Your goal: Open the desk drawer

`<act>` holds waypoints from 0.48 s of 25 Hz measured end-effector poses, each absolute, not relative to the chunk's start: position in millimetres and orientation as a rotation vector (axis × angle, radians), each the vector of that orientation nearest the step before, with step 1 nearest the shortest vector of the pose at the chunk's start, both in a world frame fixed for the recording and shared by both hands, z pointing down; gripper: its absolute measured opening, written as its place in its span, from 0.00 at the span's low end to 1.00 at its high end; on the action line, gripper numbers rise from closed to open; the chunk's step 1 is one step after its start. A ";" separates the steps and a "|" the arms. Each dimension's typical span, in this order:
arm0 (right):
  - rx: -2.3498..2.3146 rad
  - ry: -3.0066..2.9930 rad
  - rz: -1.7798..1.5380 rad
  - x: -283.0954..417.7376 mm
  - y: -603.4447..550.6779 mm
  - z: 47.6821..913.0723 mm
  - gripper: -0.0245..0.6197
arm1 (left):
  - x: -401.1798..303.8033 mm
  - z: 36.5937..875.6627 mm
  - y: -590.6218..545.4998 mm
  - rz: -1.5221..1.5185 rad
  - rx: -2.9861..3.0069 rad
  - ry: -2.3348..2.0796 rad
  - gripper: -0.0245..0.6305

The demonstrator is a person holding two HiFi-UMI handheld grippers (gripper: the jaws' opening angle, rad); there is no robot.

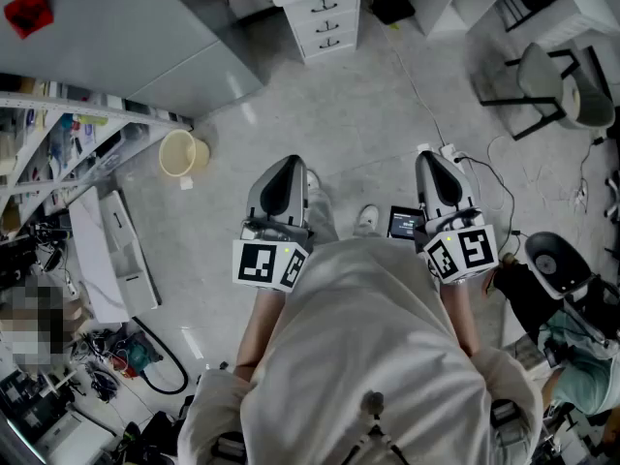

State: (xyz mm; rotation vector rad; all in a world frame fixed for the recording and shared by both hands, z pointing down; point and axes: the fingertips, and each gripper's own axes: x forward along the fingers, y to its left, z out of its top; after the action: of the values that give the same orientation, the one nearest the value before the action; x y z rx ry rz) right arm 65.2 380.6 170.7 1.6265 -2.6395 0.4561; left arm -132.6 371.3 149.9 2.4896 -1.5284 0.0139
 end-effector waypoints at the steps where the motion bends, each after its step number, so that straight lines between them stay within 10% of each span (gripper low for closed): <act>1: 1.618 -2.640 0.442 74.0 390.1 170.0 0.08 | -127.5 152.2 384.3 0.015 2.472 -1.548 0.05; 12: 1.632 -2.684 0.400 92.1 444.8 151.2 0.08 | -135.9 142.6 454.0 0.007 2.440 -1.631 0.05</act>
State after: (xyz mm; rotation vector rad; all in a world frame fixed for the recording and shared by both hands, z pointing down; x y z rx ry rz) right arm 92.1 444.8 151.2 1.6320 -2.6836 0.4001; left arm -135.9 454.0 142.6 2.4398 -1.6309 0.0074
